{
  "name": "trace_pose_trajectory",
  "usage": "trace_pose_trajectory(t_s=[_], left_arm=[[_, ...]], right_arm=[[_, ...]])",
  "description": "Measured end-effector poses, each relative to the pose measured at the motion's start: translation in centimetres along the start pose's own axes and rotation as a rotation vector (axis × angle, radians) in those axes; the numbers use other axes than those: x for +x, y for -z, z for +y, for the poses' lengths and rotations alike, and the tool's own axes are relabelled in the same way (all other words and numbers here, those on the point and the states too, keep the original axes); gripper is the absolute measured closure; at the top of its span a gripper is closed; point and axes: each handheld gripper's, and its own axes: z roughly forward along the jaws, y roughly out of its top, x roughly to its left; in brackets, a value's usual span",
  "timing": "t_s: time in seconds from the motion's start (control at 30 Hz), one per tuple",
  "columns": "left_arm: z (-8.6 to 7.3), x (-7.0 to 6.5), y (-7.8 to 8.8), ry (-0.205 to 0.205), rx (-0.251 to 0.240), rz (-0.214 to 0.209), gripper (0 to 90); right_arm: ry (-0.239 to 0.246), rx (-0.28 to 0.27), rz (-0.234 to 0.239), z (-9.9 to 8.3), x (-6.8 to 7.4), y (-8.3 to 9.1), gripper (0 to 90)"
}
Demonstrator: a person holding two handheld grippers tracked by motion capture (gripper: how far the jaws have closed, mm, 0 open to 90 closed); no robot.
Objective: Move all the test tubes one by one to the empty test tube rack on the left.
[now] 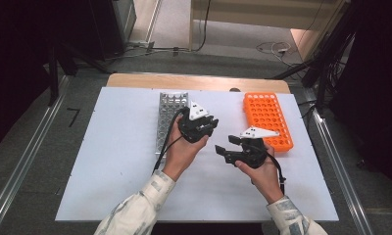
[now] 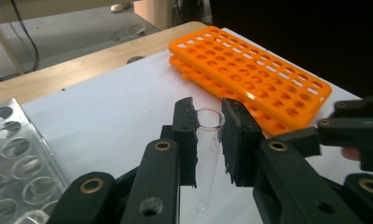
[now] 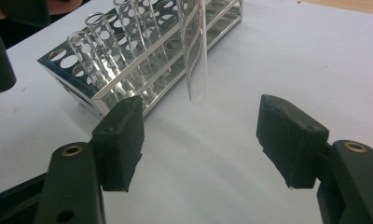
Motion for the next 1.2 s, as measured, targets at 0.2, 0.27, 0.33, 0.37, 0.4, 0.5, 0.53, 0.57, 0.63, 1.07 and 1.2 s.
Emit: trace_pose_trajectory(t_s=[0.2, 0.27, 0.33, 0.37, 0.4, 0.5, 0.53, 0.57, 0.63, 1.07, 1.2], left_arm=[[0.7, 1.7, 0.3, 0.040, -0.028, 0.044, 76.5], [0.7, 2.4, 0.5, 0.053, -0.034, 0.063, 76.5], [0.7, 3.2, 0.7, 0.066, -0.044, 0.085, 76.5], [0.8, 3.4, 0.8, 0.073, -0.049, 0.093, 76.6], [0.8, 3.8, 1.1, 0.078, -0.056, 0.107, 76.6], [0.8, 4.7, 1.5, 0.091, -0.067, 0.134, 76.5], [0.8, 5.0, 1.7, 0.094, -0.068, 0.140, 76.5], [0.8, 5.3, 1.9, 0.095, -0.070, 0.146, 76.6], [0.8, 5.7, 2.2, 0.097, -0.073, 0.160, 76.6], [0.1, 6.7, 2.7, 0.096, -0.072, 0.205, 76.5], [-0.4, 6.5, 2.0, 0.084, -0.034, 0.207, 76.5]], right_arm=[[0.000, -0.003, -0.004, -0.1, -0.2, 0.2, 31.1], [-0.002, -0.001, -0.008, -0.1, -0.3, 0.2, 31.2], [-0.003, -0.004, -0.011, -0.1, -0.4, 0.3, 31.4], [-0.003, -0.005, -0.010, -0.1, -0.4, 0.3, 31.5], [-0.004, -0.005, -0.010, -0.1, -0.4, 0.3, 31.5], [-0.003, -0.007, -0.011, -0.1, -0.4, 0.3, 31.5], [-0.003, -0.006, -0.011, -0.1, -0.4, 0.3, 31.5], [-0.004, -0.004, -0.010, -0.1, -0.4, 0.3, 31.5], [-0.005, -0.004, -0.010, -0.1, -0.4, 0.3, 31.5], [-0.002, -0.003, -0.014, -0.2, -0.4, 0.3, 31.8], [-0.001, -0.003, -0.013, -0.2, -0.4, 0.4, 31.9]])
